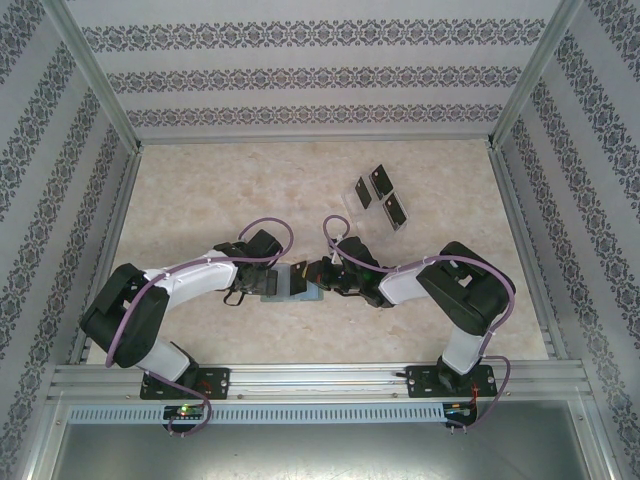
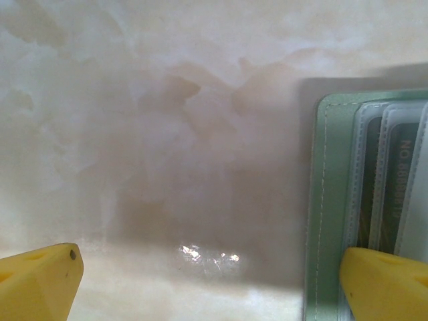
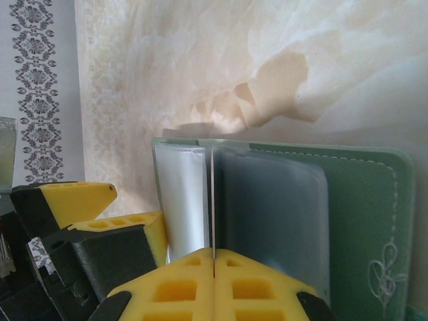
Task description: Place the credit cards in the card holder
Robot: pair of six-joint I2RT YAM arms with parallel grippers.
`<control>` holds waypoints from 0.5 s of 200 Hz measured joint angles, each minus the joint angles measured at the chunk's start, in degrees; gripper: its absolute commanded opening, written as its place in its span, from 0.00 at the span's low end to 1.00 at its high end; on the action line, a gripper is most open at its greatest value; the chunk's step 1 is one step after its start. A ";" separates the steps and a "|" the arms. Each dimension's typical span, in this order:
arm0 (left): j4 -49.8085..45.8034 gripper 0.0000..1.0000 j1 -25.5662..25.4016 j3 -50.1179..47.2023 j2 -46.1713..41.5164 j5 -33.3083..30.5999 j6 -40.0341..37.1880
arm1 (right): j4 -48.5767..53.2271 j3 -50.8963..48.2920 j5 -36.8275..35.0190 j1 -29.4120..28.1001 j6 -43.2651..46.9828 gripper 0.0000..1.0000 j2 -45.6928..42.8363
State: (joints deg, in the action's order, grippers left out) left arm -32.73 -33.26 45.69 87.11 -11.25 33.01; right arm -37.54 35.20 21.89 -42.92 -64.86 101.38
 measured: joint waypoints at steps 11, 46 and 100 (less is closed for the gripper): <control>-0.02 1.00 0.00 0.00 0.00 -0.02 0.02 | 0.00 0.00 -0.02 0.00 0.00 0.00 0.00; -0.17 1.00 0.00 0.02 0.00 -0.28 0.28 | 0.00 0.00 -0.02 0.00 0.00 0.00 -0.09; -1.51 1.00 0.00 0.09 -0.39 -2.16 0.44 | -0.02 -0.17 -0.09 0.00 -0.42 0.00 -0.74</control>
State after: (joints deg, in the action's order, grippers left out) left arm -34.24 -33.26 45.78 86.72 -13.41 33.45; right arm -37.56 35.03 21.80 -42.92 -65.28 100.64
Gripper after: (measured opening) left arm 0.999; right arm 0.065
